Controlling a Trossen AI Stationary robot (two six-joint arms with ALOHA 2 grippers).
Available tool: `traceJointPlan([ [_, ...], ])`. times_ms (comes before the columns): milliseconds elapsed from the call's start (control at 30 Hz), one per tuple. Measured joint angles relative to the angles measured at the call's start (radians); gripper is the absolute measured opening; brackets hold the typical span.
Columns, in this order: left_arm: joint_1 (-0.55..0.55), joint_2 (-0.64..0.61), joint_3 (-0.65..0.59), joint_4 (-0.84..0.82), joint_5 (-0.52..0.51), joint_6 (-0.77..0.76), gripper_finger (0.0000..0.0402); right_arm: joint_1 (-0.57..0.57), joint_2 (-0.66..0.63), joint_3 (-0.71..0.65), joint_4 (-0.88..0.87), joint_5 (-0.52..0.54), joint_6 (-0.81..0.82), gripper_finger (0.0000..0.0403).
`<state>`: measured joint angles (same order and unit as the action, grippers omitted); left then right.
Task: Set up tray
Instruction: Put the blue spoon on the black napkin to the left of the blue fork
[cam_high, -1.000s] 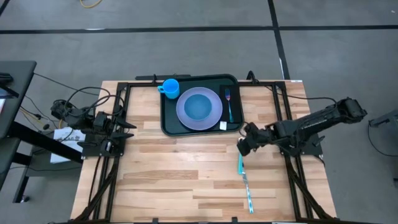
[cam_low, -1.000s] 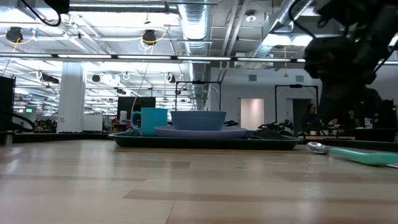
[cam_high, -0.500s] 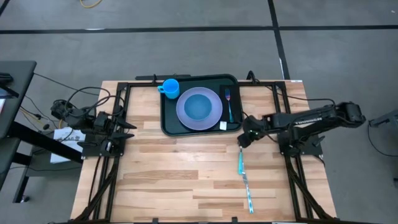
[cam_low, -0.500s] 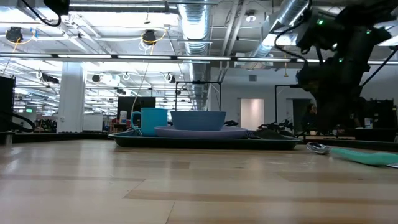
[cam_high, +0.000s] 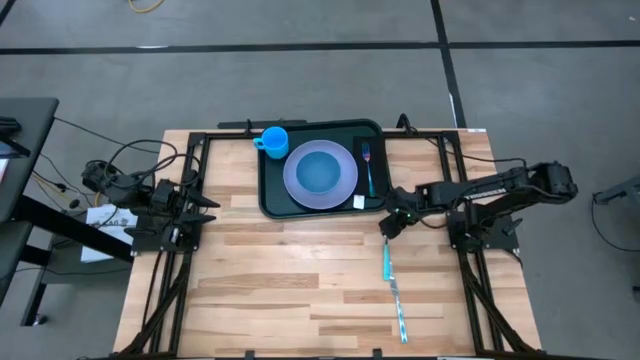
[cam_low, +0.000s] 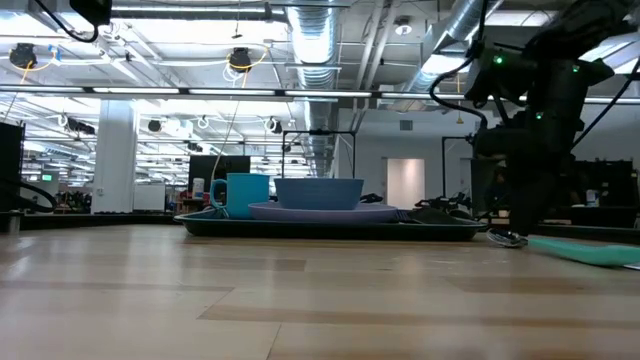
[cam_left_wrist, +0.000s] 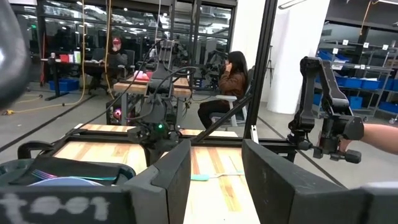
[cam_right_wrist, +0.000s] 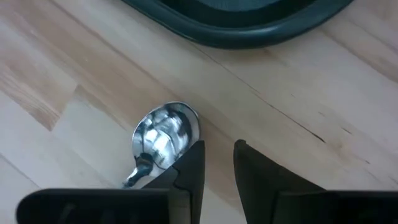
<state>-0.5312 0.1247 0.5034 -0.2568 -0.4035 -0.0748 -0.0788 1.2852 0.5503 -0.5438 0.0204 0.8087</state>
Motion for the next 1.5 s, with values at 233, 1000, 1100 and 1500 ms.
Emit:
traceJointPlan([
  [233, 0.0, 0.0, 0.0, 0.0, 0.0, 0.0, 0.0132, -0.001, -0.009, 0.0, 0.001, -0.001, -0.014, 0.0077],
  [1000, 0.0, 0.0, 0.0, 0.0, 0.003, 0.0, 0.0132, -0.002, -0.009, 0.0, 0.078, -0.031, -0.045, 0.017],
  [1100, 0.0, 0.0, 0.0, 0.0, 0.002, 0.0, 0.0132, -0.002, -0.009, 0.0, 0.084, -0.031, -0.05, 0.0179],
  [1500, 0.0, 0.0, 0.0, 0.001, 0.002, 0.0, 0.0132, -0.002, 0.058, 0.0, 0.083, -0.031, -0.055, 0.0176],
])
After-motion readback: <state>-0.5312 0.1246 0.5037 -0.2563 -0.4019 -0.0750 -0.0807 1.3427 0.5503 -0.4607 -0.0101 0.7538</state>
